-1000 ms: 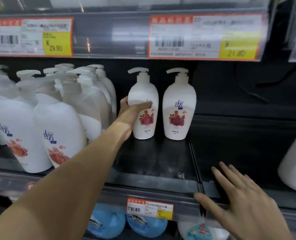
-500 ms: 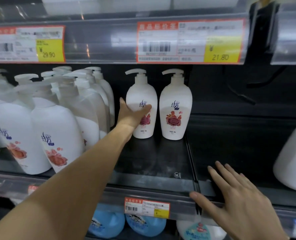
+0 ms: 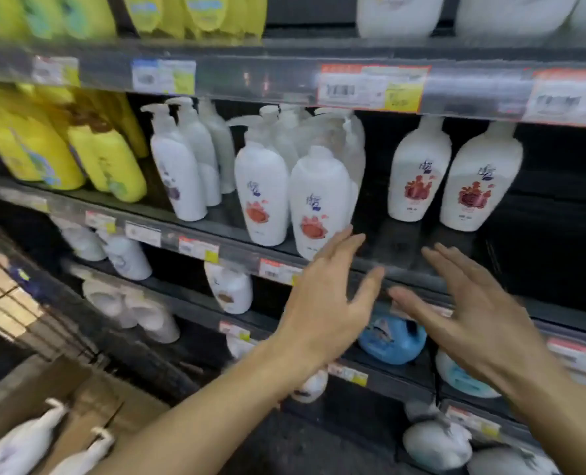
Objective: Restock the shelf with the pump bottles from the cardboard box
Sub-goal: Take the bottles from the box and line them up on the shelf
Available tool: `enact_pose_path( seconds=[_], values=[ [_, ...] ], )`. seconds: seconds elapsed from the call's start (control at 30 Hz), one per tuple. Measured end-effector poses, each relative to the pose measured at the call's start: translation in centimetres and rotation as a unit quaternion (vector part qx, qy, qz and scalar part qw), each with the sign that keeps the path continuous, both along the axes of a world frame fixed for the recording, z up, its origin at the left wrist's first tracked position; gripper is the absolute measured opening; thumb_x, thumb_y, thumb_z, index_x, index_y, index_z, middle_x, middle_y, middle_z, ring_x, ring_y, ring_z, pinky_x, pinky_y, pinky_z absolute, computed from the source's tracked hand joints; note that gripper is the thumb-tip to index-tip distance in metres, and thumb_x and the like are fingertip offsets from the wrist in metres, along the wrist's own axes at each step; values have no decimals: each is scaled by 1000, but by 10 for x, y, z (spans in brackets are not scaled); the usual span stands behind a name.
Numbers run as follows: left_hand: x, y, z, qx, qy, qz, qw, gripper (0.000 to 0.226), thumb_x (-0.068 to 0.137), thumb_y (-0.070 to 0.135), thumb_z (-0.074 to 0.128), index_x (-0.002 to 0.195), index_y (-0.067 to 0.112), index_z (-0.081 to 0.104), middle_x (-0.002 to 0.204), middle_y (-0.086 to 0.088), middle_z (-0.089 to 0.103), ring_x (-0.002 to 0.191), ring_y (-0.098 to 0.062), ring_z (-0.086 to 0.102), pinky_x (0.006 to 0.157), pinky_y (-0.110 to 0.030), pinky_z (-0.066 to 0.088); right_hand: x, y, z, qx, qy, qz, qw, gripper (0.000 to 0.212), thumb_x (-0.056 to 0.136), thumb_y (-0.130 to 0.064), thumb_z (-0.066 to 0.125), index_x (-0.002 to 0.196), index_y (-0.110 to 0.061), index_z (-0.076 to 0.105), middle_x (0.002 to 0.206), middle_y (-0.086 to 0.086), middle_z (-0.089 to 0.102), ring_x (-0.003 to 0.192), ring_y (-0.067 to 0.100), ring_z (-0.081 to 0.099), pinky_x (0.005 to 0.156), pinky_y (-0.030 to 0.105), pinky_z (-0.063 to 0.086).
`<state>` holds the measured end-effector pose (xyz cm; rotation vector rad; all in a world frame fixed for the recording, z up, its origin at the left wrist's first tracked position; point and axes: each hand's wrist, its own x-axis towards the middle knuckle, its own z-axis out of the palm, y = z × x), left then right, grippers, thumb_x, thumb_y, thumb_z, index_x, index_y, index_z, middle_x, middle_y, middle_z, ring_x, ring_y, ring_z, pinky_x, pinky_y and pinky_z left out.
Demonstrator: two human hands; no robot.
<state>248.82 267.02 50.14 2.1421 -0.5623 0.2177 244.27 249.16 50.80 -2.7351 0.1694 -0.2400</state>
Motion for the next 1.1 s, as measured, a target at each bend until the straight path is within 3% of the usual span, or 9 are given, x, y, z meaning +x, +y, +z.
enact_pose_path(
  seconds=[0.2, 0.27, 0.37, 0.47, 0.57, 0.7, 0.83, 0.93, 1.1],
  values=[
    [-50, 207, 2, 154, 64, 144, 975, 74, 93, 58, 37, 154, 21, 15, 163, 4, 11, 149, -11, 6, 119, -43, 17, -26, 168, 8, 13, 43, 115, 992, 104, 75, -86, 27, 152, -15, 30, 158, 5, 32, 144, 21, 29, 114, 37, 27],
    [-71, 263, 4, 174, 92, 174, 965, 73, 94, 59, 35, 154, 22, 16, 163, 4, 12, 149, -11, 7, 120, -44, 16, -35, 223, 7, 19, 77, 142, 987, 98, 79, -81, 32, 153, -16, 27, 159, 4, 28, 146, 20, 25, 115, 37, 25],
    [-99, 328, 2, 188, 101, 214, 953, 71, 94, 57, 36, 152, 18, 23, 161, 1, 20, 148, -14, 14, 119, -42, 19, -38, 296, 4, 30, 103, 177, 978, 98, 76, -82, 31, 144, -11, 39, 149, 11, 42, 137, 25, 36, 107, 38, 32],
    [-114, 376, -4, 217, 122, 245, 937, 70, 94, 58, 35, 152, 18, 25, 160, 1, 22, 148, -14, 16, 119, -42, 21, -35, 349, -10, 38, 123, 212, 969, 102, 76, -88, 27, 142, -11, 41, 146, 12, 45, 132, 28, 42, 99, 41, 38],
    [-121, 418, -18, 241, 182, 279, 912, 70, 94, 61, 31, 152, 21, 25, 161, 2, 21, 148, -15, 17, 119, -43, 21, -30, 392, -35, 52, 162, 236, 957, 95, 82, -81, 34, 151, -16, 28, 157, 5, 33, 143, 22, 30, 113, 41, 30],
    [-117, 455, -44, 297, 242, 284, 879, 69, 94, 59, 31, 150, 18, 28, 159, -3, 26, 146, -20, 23, 117, -45, 25, -20, 433, -80, 71, 215, 254, 940, 92, 85, -78, 34, 153, -16, 26, 158, 5, 32, 143, 22, 29, 112, 40, 29],
    [-97, 486, -77, 356, 271, 284, 848, 52, 95, 48, 43, 136, 16, 42, 143, -7, 46, 131, -26, 42, 107, -40, 36, -13, 466, -130, 91, 293, 237, 922, 92, 85, -78, 31, 153, -16, 25, 158, 6, 30, 144, 24, 30, 113, 41, 30],
    [-81, 508, -113, 371, 301, 270, 836, 46, 92, 47, 47, 127, 17, 48, 126, -8, 55, 116, -28, 52, 94, -43, 46, -10, 498, -171, 103, 350, 204, 908, 88, 83, -81, 28, 147, -21, 35, 153, 5, 41, 135, 29, 43, 108, 45, 40],
    [-60, 544, -191, 410, 332, 235, 816, 49, 88, 43, 51, 124, 11, 50, 124, -12, 55, 116, -30, 52, 94, -41, 44, -9, 541, -236, 100, 422, 135, 891, 79, 89, -70, 38, 141, -11, 42, 139, 11, 53, 122, 29, 54, 98, 39, 43]
  ],
)
